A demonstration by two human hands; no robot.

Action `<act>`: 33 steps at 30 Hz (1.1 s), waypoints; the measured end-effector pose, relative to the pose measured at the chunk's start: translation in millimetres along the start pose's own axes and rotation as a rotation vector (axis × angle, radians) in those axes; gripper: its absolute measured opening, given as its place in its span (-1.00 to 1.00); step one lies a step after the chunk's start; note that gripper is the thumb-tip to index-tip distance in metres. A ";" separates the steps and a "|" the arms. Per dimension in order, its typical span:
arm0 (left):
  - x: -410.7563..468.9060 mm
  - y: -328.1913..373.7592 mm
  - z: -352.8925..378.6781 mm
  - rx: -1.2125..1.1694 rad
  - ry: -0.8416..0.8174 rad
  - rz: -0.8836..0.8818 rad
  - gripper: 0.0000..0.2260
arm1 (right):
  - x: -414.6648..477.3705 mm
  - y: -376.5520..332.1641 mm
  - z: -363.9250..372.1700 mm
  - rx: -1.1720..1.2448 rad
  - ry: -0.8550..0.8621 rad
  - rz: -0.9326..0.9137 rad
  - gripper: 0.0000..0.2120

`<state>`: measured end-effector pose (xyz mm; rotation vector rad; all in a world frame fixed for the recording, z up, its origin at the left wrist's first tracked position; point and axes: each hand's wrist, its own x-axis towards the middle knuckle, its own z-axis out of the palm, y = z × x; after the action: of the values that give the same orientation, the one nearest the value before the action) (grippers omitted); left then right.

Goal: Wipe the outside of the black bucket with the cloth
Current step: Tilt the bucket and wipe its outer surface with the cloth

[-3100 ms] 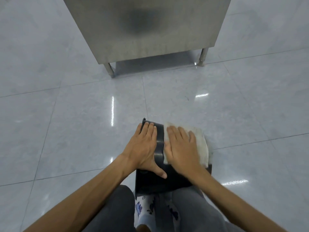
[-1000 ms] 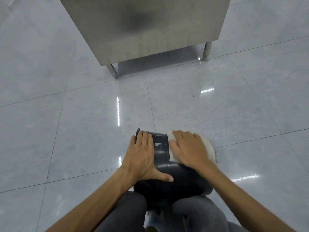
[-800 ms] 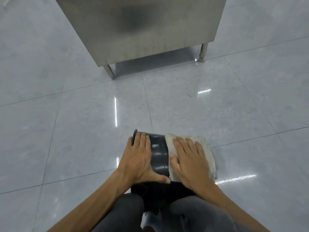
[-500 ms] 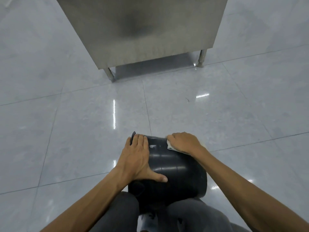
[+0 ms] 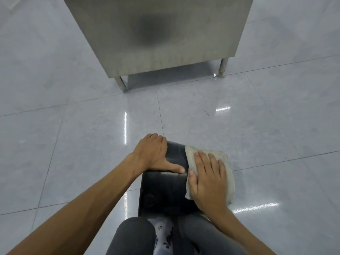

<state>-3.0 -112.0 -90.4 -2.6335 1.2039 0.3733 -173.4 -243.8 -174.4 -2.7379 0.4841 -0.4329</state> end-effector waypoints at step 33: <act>-45.0 -15.8 14.8 0.034 0.089 -0.122 0.32 | -41.3 3.0 78.3 -0.004 0.427 -0.291 -0.51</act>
<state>-21.4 -65.6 -88.4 -2.7035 1.0583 0.2142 -184.1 -210.5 -255.8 -2.7254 0.1803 -1.1022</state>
